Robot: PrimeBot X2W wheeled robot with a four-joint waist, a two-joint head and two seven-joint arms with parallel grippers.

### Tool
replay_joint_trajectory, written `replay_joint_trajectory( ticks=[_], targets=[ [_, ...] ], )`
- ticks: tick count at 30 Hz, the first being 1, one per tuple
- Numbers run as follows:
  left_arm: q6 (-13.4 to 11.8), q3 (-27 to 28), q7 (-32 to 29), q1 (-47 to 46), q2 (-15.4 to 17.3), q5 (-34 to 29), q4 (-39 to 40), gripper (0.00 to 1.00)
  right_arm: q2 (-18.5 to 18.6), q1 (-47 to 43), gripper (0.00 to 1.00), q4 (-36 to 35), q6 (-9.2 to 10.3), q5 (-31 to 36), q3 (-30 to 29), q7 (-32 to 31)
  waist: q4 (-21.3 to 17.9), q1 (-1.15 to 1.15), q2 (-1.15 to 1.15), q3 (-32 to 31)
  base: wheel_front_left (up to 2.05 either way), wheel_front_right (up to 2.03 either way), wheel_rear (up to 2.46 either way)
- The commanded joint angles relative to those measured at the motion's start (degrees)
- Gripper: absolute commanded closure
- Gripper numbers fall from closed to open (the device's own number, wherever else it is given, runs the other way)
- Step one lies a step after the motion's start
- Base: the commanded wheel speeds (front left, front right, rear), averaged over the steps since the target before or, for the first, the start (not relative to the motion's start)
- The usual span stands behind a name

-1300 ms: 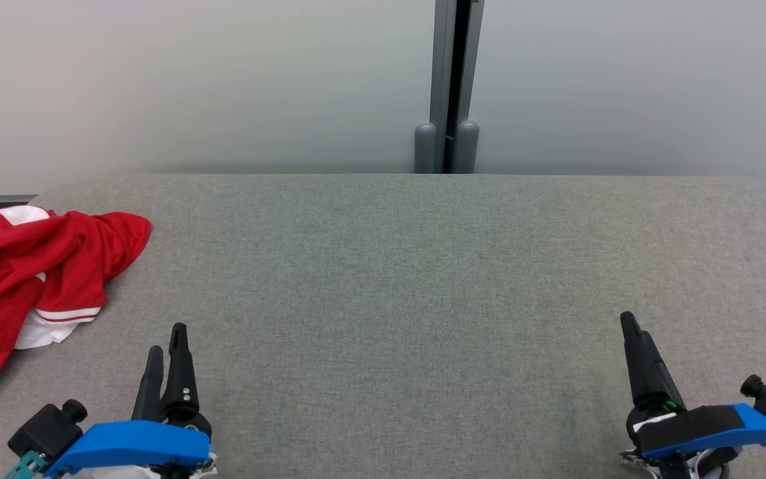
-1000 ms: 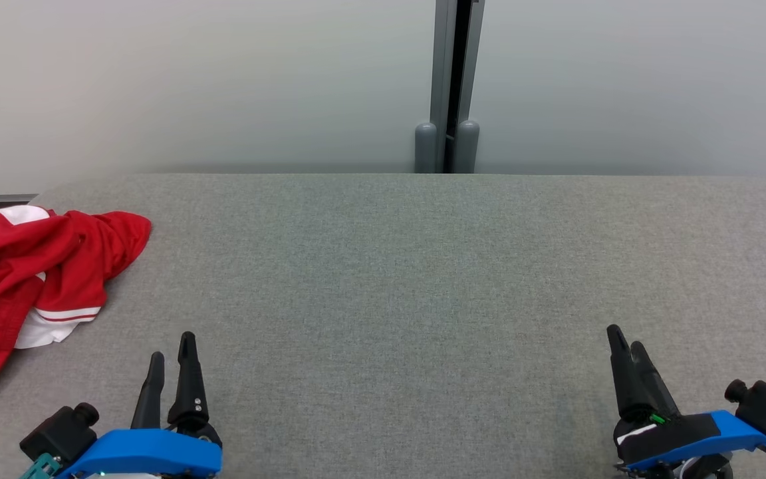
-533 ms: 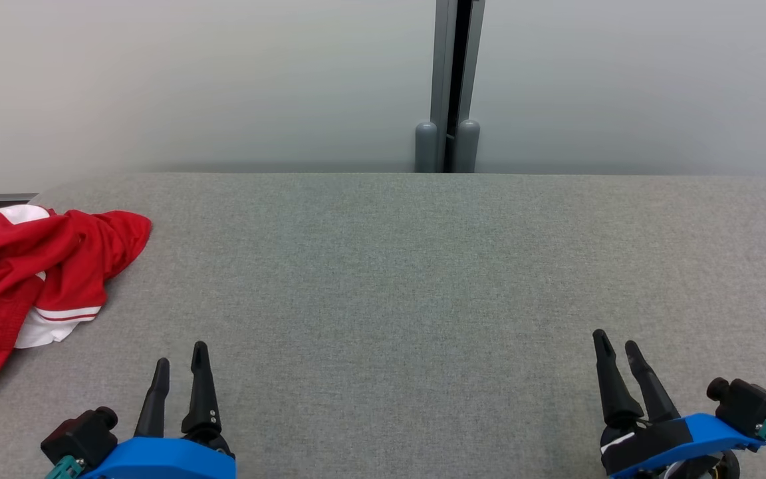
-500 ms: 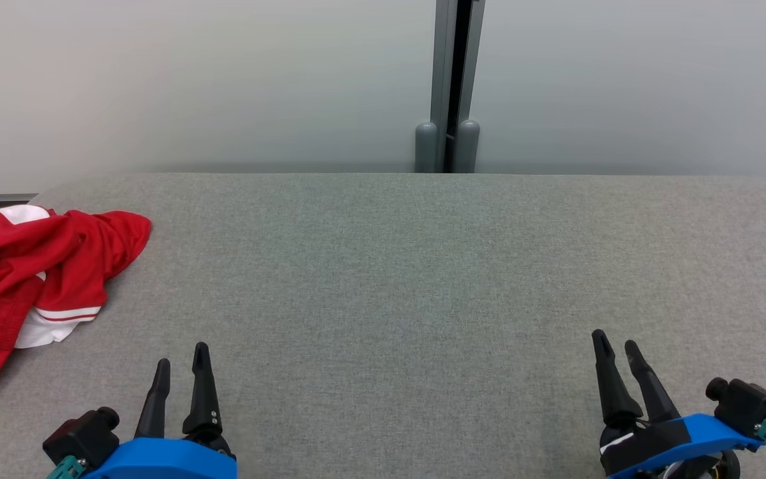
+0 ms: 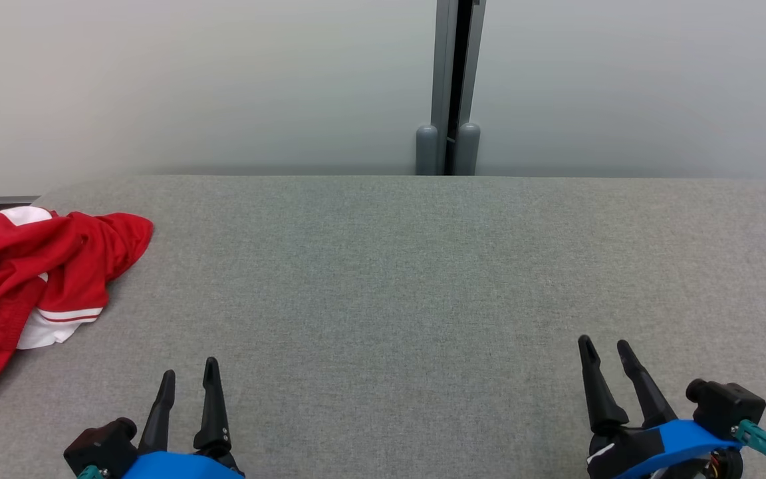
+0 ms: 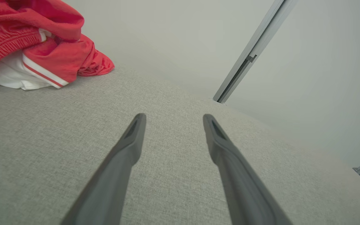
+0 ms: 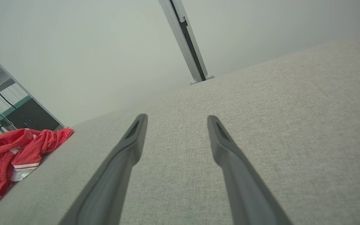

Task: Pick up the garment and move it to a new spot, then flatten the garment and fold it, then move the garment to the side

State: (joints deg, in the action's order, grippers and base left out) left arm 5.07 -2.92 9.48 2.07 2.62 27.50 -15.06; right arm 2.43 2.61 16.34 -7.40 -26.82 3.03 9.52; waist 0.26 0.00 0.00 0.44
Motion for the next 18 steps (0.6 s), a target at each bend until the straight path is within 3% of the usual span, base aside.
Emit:
replay_joint_trajectory(
  ticks=[1,18],
  targets=[
    [0.06,-0.28,0.48,-0.06,0.32,-1.06,0.14,0.0,0.46,-0.31,0.0,-0.07,-0.1,1.35,0.13,0.43,0.01,0.0,0.0,-0.01,0.0,0.0,0.0],
    [-0.45,-1.1,2.69,0.34,0.32,-8.56,-3.17,0.0,0.53,-0.61,0.0,2.54,-0.12,10.38,1.19,2.66,0.11,0.0,0.0,0.11,0.0,0.0,0.0]
  ],
)
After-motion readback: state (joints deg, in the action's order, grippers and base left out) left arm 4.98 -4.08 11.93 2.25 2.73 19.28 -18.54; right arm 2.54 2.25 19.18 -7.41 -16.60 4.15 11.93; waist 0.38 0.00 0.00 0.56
